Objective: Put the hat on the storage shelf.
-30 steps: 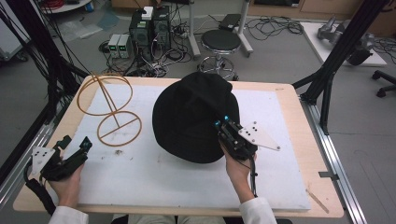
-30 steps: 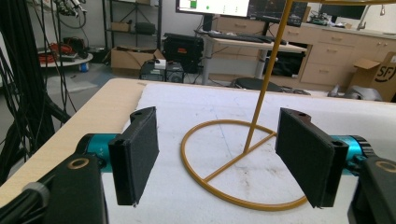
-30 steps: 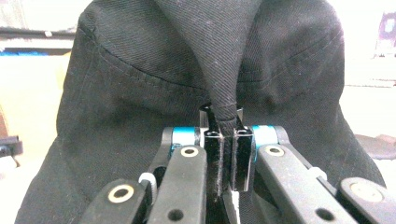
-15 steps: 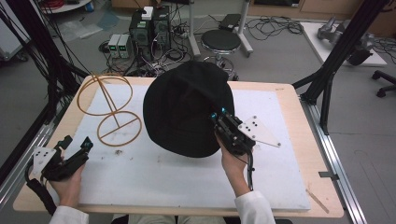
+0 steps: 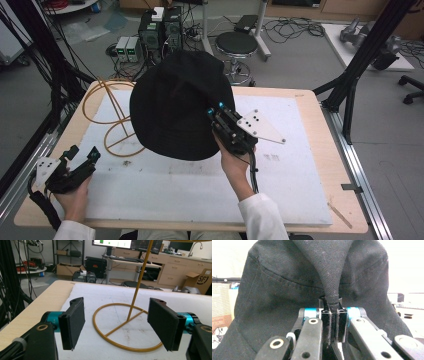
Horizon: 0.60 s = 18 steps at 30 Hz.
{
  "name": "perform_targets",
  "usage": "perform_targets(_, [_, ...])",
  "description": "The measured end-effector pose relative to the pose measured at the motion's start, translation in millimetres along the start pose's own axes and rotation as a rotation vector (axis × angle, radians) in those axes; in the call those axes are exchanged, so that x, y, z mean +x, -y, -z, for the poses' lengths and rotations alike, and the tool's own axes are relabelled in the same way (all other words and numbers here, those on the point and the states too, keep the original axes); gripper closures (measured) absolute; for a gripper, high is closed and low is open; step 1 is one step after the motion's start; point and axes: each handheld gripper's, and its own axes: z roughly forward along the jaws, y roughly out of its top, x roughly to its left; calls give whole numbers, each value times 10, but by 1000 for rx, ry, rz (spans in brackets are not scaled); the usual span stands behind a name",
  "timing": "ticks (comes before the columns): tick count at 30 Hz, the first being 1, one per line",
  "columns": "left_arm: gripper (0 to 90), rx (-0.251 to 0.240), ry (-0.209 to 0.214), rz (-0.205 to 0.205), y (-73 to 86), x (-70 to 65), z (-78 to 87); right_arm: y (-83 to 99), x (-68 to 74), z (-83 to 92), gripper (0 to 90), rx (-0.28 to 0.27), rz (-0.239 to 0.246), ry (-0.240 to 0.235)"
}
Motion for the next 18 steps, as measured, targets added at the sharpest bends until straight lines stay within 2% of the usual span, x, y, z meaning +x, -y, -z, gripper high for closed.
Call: perform_targets(18, [306, 5, 8, 14, 9, 15, -22, -133, 240, -576, 874, -5, -35, -63])
